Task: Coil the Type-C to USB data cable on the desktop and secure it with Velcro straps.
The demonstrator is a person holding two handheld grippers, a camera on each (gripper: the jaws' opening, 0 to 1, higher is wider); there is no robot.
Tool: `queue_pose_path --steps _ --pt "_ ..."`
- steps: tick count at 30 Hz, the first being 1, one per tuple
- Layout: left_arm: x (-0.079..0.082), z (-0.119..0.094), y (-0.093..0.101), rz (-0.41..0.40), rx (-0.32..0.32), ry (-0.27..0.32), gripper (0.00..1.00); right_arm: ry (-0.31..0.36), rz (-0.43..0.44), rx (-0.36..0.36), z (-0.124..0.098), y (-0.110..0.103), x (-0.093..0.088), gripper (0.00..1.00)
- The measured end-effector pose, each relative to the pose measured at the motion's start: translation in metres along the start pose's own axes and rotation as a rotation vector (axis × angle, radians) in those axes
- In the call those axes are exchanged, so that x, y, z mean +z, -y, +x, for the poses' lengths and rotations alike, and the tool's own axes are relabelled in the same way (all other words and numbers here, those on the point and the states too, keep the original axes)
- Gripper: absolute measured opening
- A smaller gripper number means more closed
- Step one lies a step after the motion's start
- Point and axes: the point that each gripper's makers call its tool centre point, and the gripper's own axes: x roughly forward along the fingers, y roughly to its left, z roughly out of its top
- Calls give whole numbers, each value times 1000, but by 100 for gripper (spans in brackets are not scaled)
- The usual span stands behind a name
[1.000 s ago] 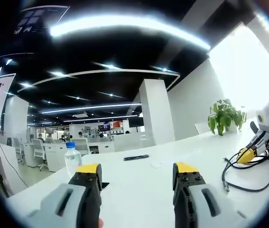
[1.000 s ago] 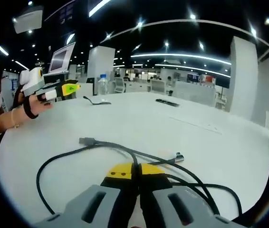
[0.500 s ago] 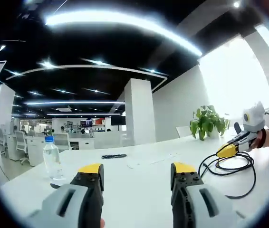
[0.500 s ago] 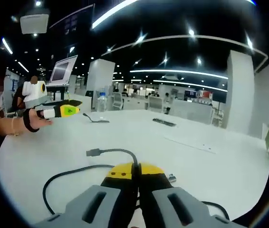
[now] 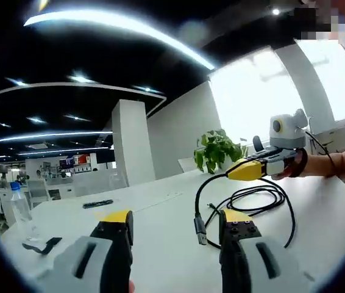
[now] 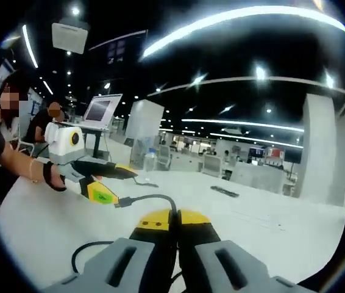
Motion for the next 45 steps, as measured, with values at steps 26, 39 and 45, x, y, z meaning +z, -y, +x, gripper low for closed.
queue_pose_path --steps 26,39,45 --pt "-6 1 43 159 -149 -27 17 26 -56 139 4 -37 0 3" --pt "-7 1 35 149 -128 -37 7 21 -61 153 5 -40 0 3" --pt "-6 1 31 146 -117 -37 5 24 -56 161 5 -42 2 3"
